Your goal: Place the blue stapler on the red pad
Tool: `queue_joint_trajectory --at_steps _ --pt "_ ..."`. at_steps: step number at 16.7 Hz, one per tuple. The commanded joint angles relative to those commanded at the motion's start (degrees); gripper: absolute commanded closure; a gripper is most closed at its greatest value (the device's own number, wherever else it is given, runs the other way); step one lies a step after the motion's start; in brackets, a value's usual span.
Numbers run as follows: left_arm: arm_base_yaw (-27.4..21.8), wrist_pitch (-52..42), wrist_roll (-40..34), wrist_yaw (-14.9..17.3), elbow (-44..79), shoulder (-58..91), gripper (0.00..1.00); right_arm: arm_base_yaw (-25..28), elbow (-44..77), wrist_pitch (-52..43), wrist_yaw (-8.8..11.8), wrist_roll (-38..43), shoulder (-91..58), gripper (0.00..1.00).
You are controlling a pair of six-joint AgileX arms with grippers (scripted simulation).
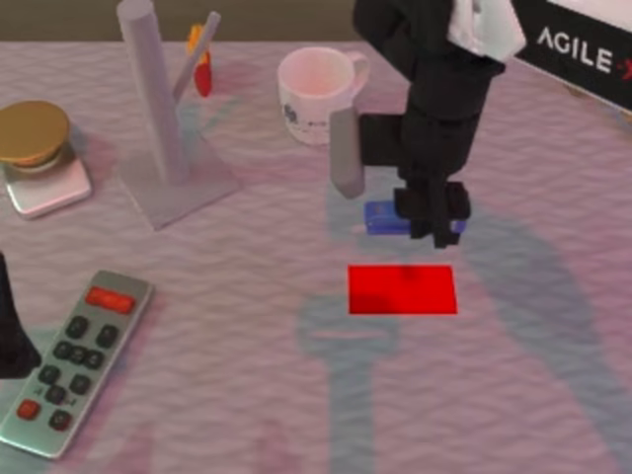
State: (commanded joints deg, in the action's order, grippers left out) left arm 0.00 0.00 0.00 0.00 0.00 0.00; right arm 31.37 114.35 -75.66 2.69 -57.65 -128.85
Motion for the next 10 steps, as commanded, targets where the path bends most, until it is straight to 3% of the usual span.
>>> queue_joint_trajectory --at_steps 6,10 --pt "0.0 0.0 0.0 0.0 0.0 0.0 0.0 0.8 -11.9 15.4 0.0 0.5 -2.8 1.0" --pt "0.0 0.0 0.0 0.0 0.0 0.0 0.0 1.1 -14.4 18.1 0.0 0.5 -3.6 1.0"
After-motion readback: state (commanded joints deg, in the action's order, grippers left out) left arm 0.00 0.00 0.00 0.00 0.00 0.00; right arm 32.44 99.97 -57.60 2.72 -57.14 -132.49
